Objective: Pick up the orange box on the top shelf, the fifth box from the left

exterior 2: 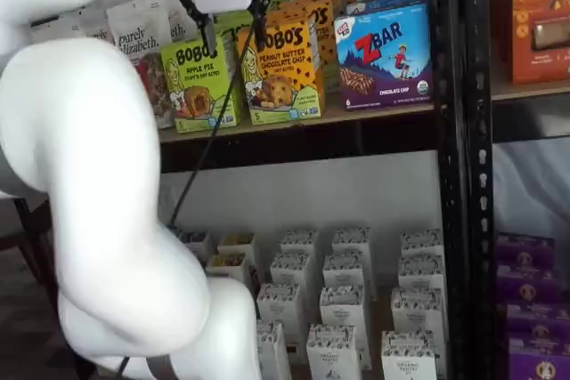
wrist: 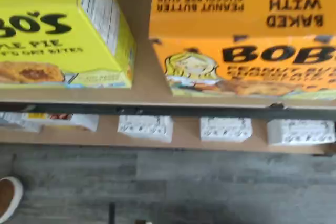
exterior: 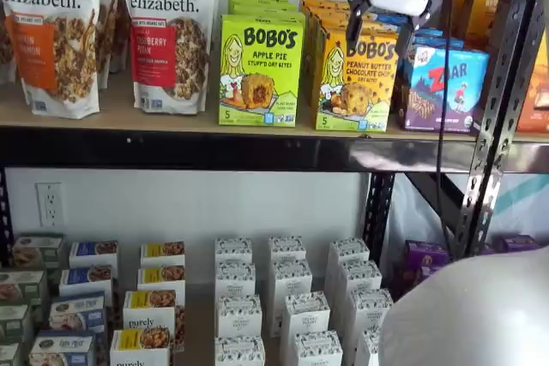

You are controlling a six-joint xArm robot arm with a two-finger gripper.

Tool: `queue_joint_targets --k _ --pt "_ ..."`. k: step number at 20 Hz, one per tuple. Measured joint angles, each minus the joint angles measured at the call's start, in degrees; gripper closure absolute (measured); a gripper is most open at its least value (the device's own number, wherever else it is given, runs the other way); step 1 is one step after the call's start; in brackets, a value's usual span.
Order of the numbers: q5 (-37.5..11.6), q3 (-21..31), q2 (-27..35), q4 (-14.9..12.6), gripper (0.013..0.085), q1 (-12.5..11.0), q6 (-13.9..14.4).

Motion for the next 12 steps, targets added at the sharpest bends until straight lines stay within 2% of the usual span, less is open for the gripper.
queue_joint_targets --k 2,4,9,12 --pt "0.18 -0.79 0.65 -2.13 0.013 0.96 0.64" --pt "0.33 -1.16 1.09 -1.07 0.013 0.14 0.06" --pt "-4.23 0.8 -0.07 -4.39 0.013 1.41 0.88" --pt "-4.21 0.11 0.85 -5.66 0.013 2.09 1.49"
